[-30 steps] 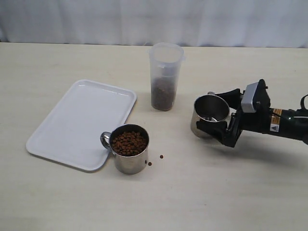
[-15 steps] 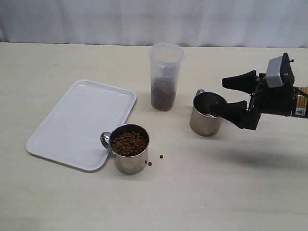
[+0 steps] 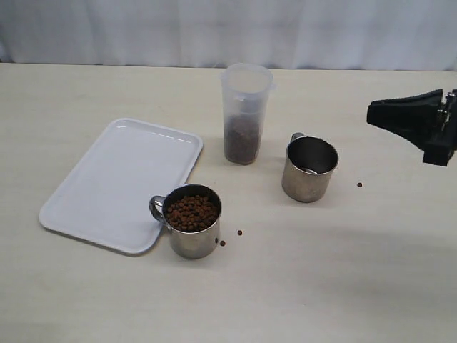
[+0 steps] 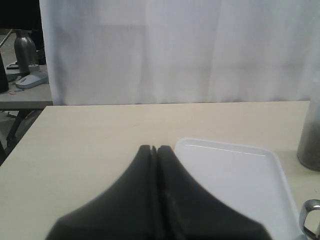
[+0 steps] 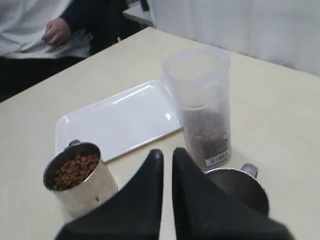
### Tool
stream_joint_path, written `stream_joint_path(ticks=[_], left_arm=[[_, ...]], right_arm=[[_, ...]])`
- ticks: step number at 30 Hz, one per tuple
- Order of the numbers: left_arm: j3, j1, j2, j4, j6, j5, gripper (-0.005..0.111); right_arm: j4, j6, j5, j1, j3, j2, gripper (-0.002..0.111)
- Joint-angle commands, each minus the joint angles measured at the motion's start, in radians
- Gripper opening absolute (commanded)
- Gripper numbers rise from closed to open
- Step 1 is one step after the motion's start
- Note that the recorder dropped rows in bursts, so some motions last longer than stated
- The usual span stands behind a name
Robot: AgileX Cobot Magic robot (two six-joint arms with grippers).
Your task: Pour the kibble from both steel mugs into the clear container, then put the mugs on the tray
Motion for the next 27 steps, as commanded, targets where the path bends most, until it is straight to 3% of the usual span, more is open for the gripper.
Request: stream_joint_path(ticks=[1, 6, 10, 13, 18, 24, 27], left_arm=[[0.001, -0.003, -0.001, -0.001, -0.011, -0.008, 0.000], [0.001, -0.003, -0.001, -0.001, -0.011, -0.008, 0.000], [0.001, -0.003, -0.001, -0.001, -0.011, -0.008, 0.000], [0.001, -0.003, -0.001, -0.001, -0.011, -0.008, 0.000], [0.001, -0.003, -0.001, -0.001, -0.011, -0.004, 0.000], [0.001, -0.003, -0.001, -0.001, -0.011, -0.004, 0.000], [0.001, -0.003, -0.001, -0.001, -0.011, -0.004, 0.000]], right_arm=[[0.279, -0.169, 0.164, -0.010, 0.236, -0.172, 0.005], [0.773, -0.535, 0.210, -0.010, 0.503, -0.376, 0.005], [0.911, -0.628, 0.210, -0.010, 0.637, -0.530, 0.005], [0.899, -0.628, 0.247, -0.010, 0.651, -0.632, 0.005], [0.823, -0.509, 0.484, -0.010, 0.651, -0.788, 0.005], [0.502, -0.236, 0.516, -0.010, 0.651, -0.936, 0.005], [0.447, -0.139, 0.580, -0.010, 0.651, -0.993, 0.005]])
